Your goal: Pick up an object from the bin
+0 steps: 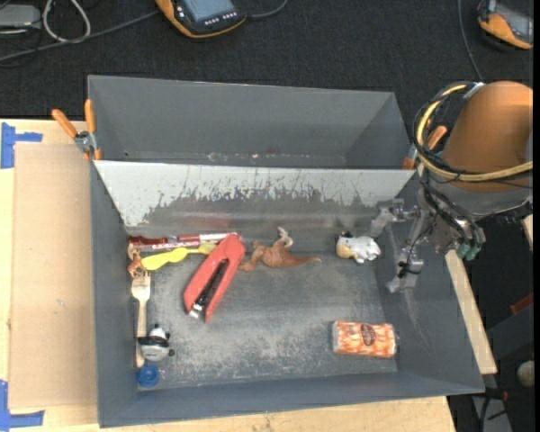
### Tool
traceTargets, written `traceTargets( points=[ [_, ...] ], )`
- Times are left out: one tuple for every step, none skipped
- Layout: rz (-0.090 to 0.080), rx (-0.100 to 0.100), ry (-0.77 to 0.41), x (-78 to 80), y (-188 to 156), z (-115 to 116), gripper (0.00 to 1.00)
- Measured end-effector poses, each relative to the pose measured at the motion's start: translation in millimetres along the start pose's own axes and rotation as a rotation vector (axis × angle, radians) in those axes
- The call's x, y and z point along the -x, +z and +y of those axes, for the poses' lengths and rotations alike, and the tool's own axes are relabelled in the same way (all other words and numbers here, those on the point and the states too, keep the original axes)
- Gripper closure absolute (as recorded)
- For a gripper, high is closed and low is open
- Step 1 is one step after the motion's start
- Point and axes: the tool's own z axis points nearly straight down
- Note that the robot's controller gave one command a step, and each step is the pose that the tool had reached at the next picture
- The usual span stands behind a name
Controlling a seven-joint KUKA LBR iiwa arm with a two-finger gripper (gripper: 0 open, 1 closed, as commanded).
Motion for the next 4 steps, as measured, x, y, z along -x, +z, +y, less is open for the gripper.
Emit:
traceTargets(
  points=[
    [0.001,0.001,-0.231,-7.0,-4,16,0.00],
    [-0.003,0.000,-0.119,-22.3,68,-11,0.00],
    [-0.002,0.002,-0.013,-54.2,74,-7,0.00],
    [0.000,0.004,-0.325,-73.4,92,-3,0.00]
  ],
)
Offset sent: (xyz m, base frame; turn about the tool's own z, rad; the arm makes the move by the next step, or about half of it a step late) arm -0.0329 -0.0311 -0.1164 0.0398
